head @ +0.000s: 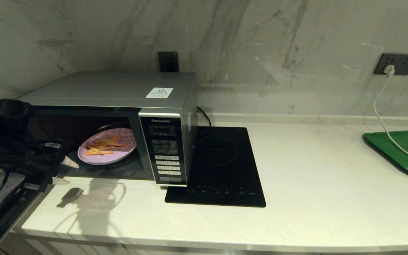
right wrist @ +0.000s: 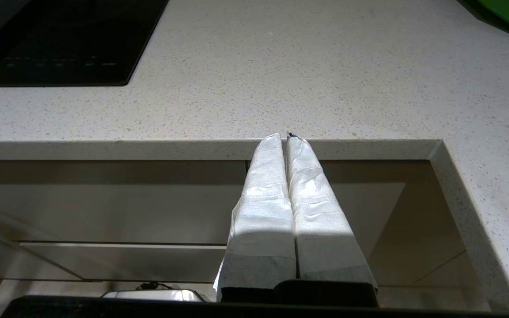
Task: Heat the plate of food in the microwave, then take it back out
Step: Take the plate out of the microwave
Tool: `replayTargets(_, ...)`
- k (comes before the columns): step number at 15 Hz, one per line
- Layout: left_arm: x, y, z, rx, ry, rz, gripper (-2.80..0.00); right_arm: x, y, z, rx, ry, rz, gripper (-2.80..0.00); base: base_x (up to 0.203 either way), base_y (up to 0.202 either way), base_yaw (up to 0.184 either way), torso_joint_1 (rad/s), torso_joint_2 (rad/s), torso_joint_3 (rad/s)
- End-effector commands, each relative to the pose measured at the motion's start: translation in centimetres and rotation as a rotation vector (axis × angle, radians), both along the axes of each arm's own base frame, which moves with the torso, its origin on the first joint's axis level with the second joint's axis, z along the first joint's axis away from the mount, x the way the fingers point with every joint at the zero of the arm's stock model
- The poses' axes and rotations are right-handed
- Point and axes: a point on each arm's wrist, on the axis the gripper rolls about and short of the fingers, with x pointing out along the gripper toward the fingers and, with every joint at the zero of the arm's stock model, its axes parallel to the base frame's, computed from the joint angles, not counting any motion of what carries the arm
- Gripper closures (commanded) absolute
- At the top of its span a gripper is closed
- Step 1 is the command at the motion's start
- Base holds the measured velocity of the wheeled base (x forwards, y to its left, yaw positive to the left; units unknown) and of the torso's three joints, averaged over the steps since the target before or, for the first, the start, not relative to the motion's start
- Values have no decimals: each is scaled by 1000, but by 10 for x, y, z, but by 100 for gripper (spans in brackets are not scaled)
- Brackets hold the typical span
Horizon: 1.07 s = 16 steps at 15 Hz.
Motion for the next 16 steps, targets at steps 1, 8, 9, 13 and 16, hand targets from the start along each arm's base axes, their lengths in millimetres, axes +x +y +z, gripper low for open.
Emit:
replayTargets(1,0,2,-1,-8,4,14,-280,0,0,0,0,1,0,0,0,0,0,0,0,0)
replayTargets(8,28,-10,-23,-38,29,11,-280,0,0,0,0,1,0,0,0,0,0,0,0,0)
replayTargets(9,33,-13,-25,-37,31,17,-280,0,0,0,0,1,0,0,0,0,0,0,0,0)
replayTargets(13,42,-25,-27,-38,31,-12,-280,0,0,0,0,1,0,0,0,0,0,0,0,0)
replayTargets(16,49,-25,-35,-34,51,-11,-280,0,0,0,0,1,0,0,0,0,0,0,0,0)
